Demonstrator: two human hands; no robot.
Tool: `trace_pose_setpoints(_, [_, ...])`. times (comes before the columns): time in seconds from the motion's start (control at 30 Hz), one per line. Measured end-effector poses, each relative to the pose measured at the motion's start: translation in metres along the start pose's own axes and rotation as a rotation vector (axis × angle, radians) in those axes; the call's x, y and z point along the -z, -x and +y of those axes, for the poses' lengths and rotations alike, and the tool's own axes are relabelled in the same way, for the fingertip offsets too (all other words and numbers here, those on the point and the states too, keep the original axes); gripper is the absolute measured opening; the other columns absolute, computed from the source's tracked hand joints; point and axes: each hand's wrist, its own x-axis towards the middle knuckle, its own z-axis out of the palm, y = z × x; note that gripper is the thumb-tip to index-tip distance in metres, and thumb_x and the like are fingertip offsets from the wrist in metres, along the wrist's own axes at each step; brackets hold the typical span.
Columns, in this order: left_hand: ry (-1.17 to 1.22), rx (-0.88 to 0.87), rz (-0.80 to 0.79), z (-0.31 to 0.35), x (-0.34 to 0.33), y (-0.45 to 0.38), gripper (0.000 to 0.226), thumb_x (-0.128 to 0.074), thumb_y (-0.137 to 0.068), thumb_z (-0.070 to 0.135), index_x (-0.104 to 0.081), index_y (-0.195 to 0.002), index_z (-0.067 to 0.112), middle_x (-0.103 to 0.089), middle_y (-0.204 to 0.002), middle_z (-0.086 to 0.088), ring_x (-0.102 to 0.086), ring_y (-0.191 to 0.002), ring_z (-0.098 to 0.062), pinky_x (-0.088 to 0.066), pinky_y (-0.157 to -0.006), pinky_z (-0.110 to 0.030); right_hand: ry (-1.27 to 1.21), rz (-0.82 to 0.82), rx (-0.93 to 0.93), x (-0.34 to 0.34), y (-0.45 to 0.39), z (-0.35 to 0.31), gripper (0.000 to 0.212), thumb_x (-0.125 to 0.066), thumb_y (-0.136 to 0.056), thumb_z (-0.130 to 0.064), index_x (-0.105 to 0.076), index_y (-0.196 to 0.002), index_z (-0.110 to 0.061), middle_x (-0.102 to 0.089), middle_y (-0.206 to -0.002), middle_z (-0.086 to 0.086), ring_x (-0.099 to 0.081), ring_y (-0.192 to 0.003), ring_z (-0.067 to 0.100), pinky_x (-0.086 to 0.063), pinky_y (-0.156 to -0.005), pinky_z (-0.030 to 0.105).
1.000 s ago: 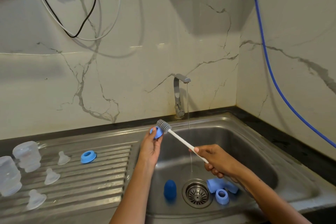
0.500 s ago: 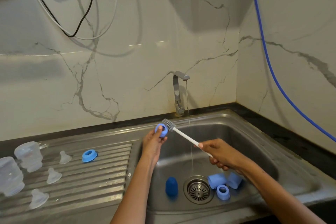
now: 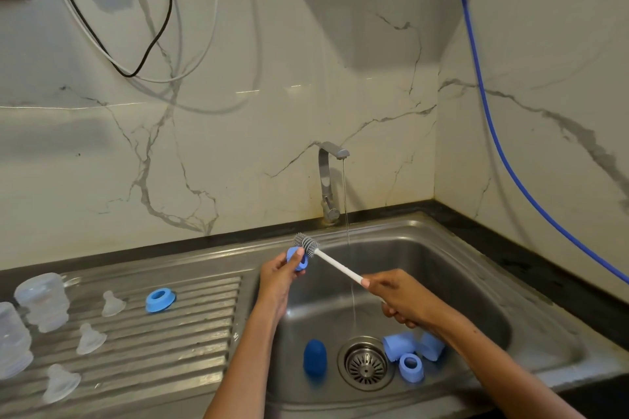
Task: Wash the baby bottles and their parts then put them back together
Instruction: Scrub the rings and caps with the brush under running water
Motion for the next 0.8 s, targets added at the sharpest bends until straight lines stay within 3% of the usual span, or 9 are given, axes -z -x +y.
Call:
trace_pose_setpoints(0.17, [-0.118, -0.004, -0.085, -0.001, -0.003, 0.002, 0.025, -0.063, -0.089, 0.014, -0.068, -0.108, 0.000, -0.068, -0.100, -0.015, -0.059, -0.091, -0.020, -0.052, -0.078, -0.026, 0.043, 0.037, 0.017, -0.001, -0.003, -0.004, 0.018, -0.048, -0.099, -0.037, -0.063, -0.106, -0.032, -0.043, -0.055, -0.004, -0.035, -0.039, 0.002, -0.031, -0.040, 0.018])
trace_pose_setpoints(0.27, [-0.114, -0.016, -0.007, -0.003, -0.003, 0.002, 0.023, -0.064, -0.089, 0.016, -0.068, -0.106, 0.001, -0.068, -0.098, -0.014, -0.059, -0.089, -0.019, -0.050, -0.083, -0.029, 0.002, -0.004, -0.018, 0.007, -0.001, -0.001, 0.019, -0.049, -0.098, -0.042, -0.064, -0.107, -0.034, -0.045, -0.051, -0.008, -0.035, -0.039, 0.003, -0.031, -0.039, 0.017])
trace_pose_setpoints(0.33, [-0.111, -0.041, 0.031, -0.004, 0.001, 0.001, 0.021, -0.064, -0.088, 0.015, -0.068, -0.104, 0.002, -0.067, -0.094, -0.011, -0.059, -0.087, -0.017, -0.050, -0.077, -0.023, 0.010, -0.042, -0.021, 0.010, 0.002, 0.002, 0.019, -0.049, -0.097, -0.045, -0.065, -0.103, -0.035, -0.045, -0.048, -0.008, -0.034, -0.039, 0.003, -0.031, -0.039, 0.016])
trace_pose_setpoints(0.47, [-0.220, -0.078, -0.083, -0.006, -0.007, 0.003, 0.015, -0.067, -0.086, 0.016, -0.072, -0.096, 0.006, -0.065, -0.084, -0.010, -0.057, -0.080, -0.016, -0.050, -0.063, -0.012, 0.026, 0.007, 0.001, 0.009, -0.001, 0.001, 0.016, -0.048, -0.098, -0.042, -0.063, -0.103, -0.038, -0.043, -0.052, -0.007, -0.033, -0.039, 0.003, -0.031, -0.040, 0.017])
trace_pose_setpoints(0.63, [-0.075, -0.045, 0.089, -0.005, 0.003, 0.000, 0.028, -0.070, -0.083, 0.015, -0.068, -0.108, 0.004, -0.069, -0.090, -0.005, -0.060, -0.082, -0.013, -0.050, -0.066, -0.015, 0.006, -0.042, -0.006, 0.009, 0.003, 0.002, 0.017, -0.050, -0.096, -0.046, -0.064, -0.103, -0.039, -0.045, -0.051, -0.007, -0.035, -0.041, 0.003, -0.031, -0.040, 0.016])
trace_pose_setpoints(0.8, [-0.237, -0.030, 0.037, -0.008, -0.001, 0.001, 0.037, -0.061, -0.090, 0.034, -0.067, -0.103, 0.000, -0.058, -0.080, -0.009, -0.050, -0.070, -0.015, -0.045, -0.062, -0.019, 0.018, 0.001, 0.019, 0.005, 0.000, 0.000, 0.014, -0.049, -0.097, -0.041, -0.062, -0.099, -0.038, -0.044, -0.053, -0.007, -0.035, -0.039, 0.001, -0.031, -0.040, 0.016])
